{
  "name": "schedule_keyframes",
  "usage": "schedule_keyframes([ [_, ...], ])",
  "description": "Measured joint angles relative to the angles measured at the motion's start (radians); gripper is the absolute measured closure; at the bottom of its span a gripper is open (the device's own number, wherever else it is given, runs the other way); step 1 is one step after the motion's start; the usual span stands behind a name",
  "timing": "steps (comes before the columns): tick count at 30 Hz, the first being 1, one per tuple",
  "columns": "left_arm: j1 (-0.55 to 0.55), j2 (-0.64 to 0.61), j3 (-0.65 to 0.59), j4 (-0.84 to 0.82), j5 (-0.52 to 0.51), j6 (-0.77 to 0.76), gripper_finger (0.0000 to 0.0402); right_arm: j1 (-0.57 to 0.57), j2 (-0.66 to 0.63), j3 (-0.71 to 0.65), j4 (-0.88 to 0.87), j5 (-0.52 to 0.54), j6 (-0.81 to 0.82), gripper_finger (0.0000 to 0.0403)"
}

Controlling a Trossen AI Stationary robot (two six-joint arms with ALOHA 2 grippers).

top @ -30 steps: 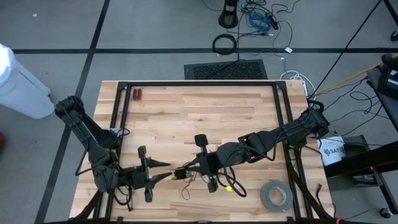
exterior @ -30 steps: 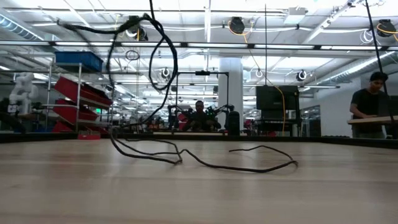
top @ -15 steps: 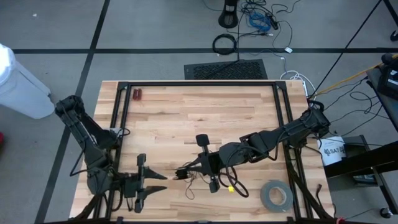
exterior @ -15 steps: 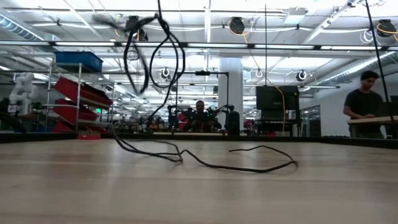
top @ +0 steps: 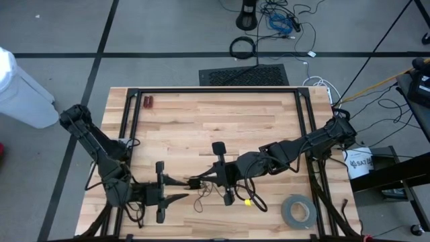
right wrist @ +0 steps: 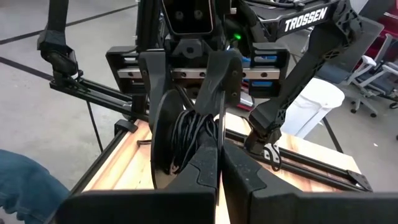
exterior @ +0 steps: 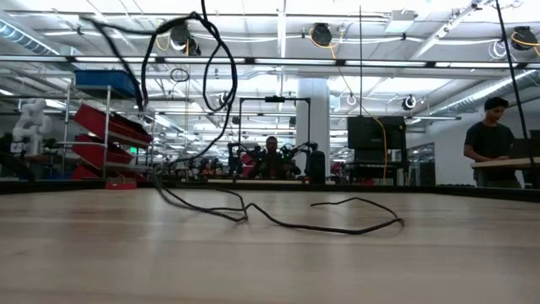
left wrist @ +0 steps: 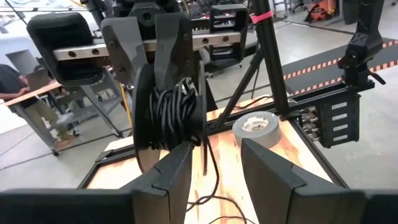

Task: Coil cords
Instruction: Coil the black wire on the spool

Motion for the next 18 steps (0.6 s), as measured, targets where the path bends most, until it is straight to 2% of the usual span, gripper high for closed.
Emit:
schedule_keyframes([
  [7, 0.007, 0.0, 0.0, 0.002, -0.001, 0.0, 0.0277, 0.0, 0.0, 0.0, 0.001, 0.029, -0.011, 0.0403],
  [18, 0.019, 0.0, 0.0, 0.026, -0.048, 0.005, 0.0387, 0.0, 0.0, 0.0, 0.006, 0.055, -0.007, 0.0403],
])
